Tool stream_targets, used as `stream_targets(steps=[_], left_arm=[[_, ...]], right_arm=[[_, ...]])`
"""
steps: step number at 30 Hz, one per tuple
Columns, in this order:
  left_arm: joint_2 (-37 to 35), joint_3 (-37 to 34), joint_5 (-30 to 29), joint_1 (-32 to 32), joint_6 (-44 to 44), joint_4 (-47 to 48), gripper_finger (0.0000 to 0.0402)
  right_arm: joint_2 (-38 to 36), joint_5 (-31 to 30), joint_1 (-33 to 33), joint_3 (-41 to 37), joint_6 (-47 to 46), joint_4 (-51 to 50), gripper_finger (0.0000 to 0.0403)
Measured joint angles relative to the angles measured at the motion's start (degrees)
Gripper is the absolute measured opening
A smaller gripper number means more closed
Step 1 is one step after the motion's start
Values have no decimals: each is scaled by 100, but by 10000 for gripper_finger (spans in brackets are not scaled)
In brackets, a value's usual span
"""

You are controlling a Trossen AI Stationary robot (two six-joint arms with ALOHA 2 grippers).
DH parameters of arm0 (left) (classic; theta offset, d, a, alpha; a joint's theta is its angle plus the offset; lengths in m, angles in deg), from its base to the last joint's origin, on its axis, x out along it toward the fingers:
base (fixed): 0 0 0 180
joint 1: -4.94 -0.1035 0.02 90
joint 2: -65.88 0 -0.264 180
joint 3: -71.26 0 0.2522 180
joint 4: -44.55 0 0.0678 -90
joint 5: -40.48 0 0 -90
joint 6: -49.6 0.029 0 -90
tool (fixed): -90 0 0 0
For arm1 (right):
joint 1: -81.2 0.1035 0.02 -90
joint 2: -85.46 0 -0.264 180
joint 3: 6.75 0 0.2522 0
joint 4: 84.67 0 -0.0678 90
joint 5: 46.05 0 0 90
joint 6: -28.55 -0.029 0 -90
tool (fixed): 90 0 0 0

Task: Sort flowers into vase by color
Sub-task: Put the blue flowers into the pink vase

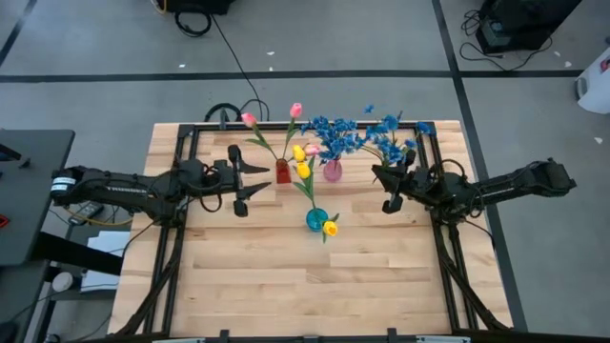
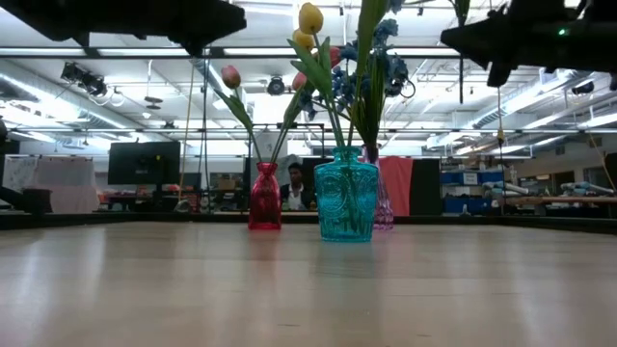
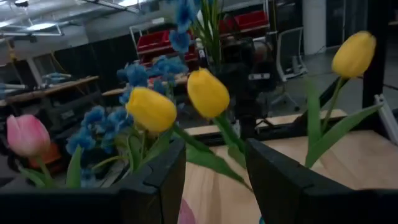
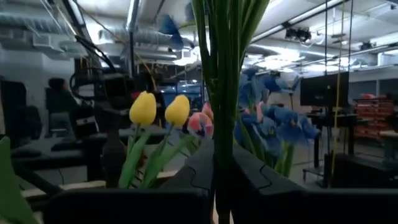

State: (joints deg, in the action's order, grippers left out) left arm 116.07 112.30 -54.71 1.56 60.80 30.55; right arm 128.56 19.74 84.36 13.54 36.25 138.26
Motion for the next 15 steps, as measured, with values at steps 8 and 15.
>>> stream_targets(steps=[8, 15], left_arm=[[578, -7, -30, 0, -61, -396, 172], [1522, 913, 301, 23, -227, -503, 172]], right_arm=[[539, 1223, -449, 208, -44, 540, 38], [1202, 2003, -455, 1262, 95, 542, 38]])
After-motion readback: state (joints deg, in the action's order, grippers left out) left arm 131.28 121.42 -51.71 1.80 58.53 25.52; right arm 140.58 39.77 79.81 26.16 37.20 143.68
